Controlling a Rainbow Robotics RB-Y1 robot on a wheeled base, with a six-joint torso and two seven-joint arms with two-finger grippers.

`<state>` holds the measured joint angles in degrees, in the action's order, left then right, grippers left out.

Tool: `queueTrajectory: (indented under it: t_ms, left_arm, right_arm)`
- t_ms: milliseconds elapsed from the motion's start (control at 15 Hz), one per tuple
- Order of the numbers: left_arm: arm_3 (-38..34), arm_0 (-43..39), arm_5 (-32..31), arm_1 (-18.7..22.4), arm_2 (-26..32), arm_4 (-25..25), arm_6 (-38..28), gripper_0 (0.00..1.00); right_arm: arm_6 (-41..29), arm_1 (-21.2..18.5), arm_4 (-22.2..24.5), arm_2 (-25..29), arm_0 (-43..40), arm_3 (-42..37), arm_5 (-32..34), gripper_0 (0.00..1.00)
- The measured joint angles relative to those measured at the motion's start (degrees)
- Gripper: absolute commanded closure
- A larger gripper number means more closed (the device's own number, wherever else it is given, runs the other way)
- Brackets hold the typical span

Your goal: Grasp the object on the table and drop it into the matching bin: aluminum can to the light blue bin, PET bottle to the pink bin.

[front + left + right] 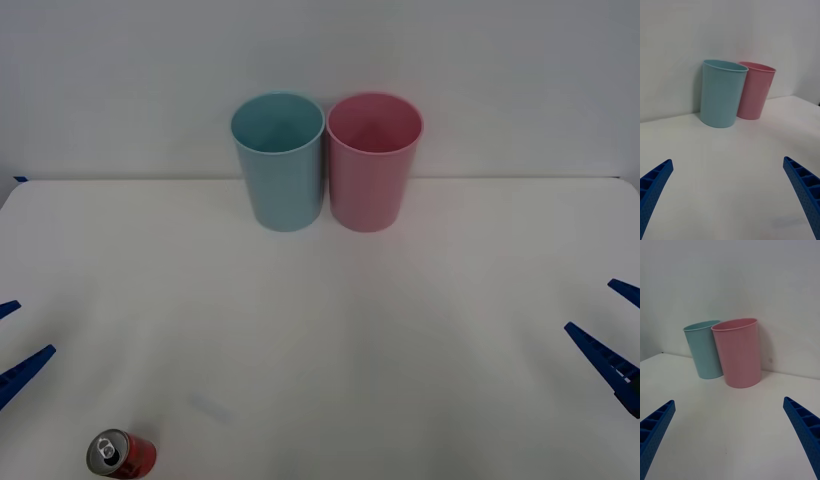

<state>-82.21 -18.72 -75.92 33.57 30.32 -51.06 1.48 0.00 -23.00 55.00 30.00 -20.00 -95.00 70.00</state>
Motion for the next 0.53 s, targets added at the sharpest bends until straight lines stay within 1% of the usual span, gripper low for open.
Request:
queueTrajectory:
  t_ms: [200, 533]
  left_arm:
    - [5.1, 0.4, -4.8, 3.0, 0.7, 0.3, 1.6, 0.0]
    - [12.6, 0.8, -11.0, 7.8, 0.7, 0.4, 7.1, 0.0]
  right_arm:
    - [0.0, 0.0, 0.0, 0.0, 0.0, 0.0, 0.0, 0.0]
    - [0.0, 0.0, 0.0, 0.0, 0.0, 0.0, 0.0, 0.0]
